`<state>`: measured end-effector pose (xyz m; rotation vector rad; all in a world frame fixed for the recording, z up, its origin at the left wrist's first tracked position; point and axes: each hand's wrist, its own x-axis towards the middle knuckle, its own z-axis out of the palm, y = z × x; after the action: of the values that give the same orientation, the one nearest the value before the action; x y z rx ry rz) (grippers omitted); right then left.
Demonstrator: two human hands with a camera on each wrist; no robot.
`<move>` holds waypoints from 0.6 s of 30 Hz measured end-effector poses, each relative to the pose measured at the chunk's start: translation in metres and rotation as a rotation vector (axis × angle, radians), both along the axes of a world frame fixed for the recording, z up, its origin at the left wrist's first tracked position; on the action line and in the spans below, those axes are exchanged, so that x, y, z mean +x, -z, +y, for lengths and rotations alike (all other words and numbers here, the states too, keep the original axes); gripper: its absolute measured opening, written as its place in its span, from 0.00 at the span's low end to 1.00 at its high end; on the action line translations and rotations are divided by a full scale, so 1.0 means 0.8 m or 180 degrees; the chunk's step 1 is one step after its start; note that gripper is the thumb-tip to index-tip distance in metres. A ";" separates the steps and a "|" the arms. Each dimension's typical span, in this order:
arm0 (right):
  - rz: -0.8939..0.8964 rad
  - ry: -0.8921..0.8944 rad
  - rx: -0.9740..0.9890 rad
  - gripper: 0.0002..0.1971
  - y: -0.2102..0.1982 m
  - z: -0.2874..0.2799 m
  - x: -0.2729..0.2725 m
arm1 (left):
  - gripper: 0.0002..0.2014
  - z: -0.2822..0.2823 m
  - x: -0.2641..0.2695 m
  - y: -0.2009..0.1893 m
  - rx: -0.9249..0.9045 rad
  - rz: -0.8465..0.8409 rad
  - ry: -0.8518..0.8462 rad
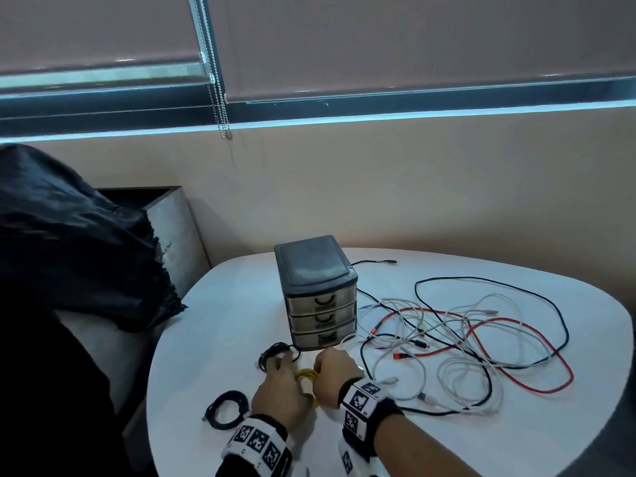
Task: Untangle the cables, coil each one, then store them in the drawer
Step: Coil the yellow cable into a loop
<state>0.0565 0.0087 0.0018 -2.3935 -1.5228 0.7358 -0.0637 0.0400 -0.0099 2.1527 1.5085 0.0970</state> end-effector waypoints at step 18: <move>0.0187 -0.0306 0.1339 0.06 -0.050 -0.049 0.019 | 0.08 -0.011 -0.018 -0.072 -0.1505 -0.3298 -0.0639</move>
<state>0.0719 -0.0303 0.0418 -1.9865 -1.5917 0.4424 -0.0782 0.0314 0.0477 1.2153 0.9605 0.7195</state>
